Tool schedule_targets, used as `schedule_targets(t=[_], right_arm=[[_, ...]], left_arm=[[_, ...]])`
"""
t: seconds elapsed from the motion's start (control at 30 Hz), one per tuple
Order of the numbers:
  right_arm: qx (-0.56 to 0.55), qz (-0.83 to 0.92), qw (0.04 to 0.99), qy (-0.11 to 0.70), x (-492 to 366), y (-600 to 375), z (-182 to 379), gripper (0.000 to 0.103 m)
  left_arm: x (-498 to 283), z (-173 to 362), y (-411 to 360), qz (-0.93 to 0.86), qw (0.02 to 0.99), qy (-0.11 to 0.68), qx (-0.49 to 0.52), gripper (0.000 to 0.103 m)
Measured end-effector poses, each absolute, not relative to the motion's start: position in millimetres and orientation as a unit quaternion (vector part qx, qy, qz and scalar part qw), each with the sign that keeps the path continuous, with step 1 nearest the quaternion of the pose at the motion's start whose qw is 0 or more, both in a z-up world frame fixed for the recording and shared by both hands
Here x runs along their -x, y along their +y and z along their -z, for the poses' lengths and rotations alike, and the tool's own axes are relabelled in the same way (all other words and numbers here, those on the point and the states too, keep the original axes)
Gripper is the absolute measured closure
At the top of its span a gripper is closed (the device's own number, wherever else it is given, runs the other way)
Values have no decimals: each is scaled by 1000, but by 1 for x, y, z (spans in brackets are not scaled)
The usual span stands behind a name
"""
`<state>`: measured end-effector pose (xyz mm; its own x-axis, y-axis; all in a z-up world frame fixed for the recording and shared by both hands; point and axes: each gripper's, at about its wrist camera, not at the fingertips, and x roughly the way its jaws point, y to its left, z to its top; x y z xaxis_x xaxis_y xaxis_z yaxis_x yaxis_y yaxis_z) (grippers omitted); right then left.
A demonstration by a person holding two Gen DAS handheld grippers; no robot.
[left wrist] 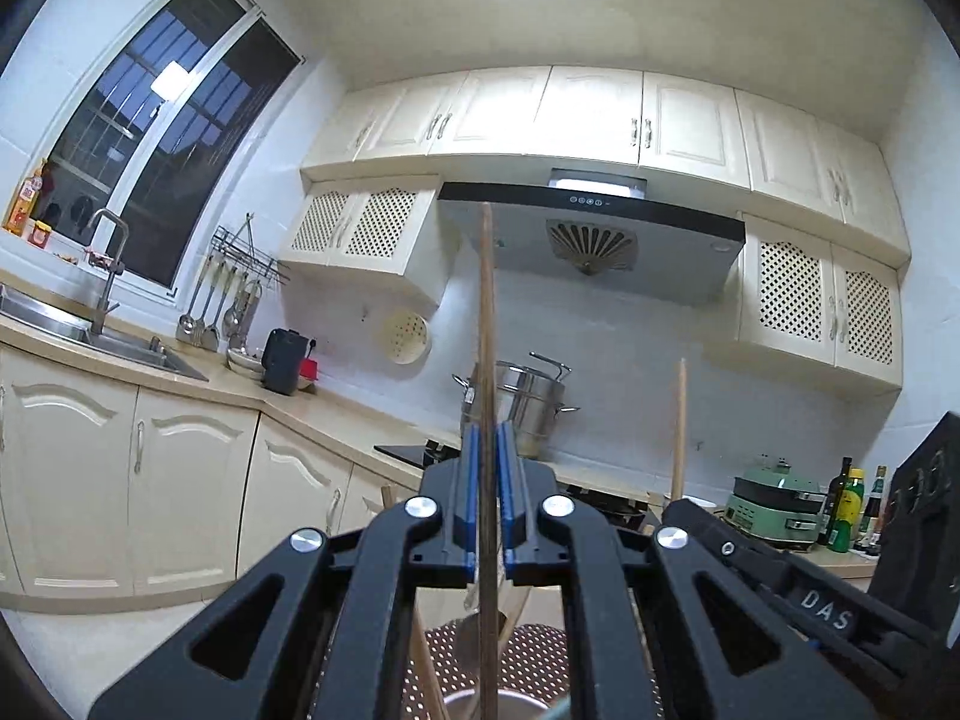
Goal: Organize utensils
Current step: 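Lower the chopstick into the cup with the left tool while the right tool does too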
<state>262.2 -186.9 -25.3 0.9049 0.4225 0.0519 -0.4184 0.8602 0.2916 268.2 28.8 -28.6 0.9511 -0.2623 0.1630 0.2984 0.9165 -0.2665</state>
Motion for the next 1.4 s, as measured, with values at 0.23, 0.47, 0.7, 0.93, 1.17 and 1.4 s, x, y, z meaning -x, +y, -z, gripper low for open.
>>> schedule_targets(t=[0.23,0.47,0.7,0.93,1.17,1.4], right_arm=[[-138,-213,967,-11,-272,-180,29,97],[-132,-208,969,-19,-276,-176,35,97],[-125,-209,970,-8,-280,-174,43,97],[-114,-207,972,5,-273,-169,46,97],[-93,-198,976,20,-262,-161,46,97],[-83,-185,978,47,-251,-158,50,97]], left_arm=[[-281,36,22,129,980,-82,127,97],[-295,43,14,141,980,-69,124,97],[-299,58,15,150,981,-39,118,97],[-290,60,15,161,981,-15,104,96],[-283,56,17,164,982,9,93,73],[-268,42,22,147,985,27,87,60]])
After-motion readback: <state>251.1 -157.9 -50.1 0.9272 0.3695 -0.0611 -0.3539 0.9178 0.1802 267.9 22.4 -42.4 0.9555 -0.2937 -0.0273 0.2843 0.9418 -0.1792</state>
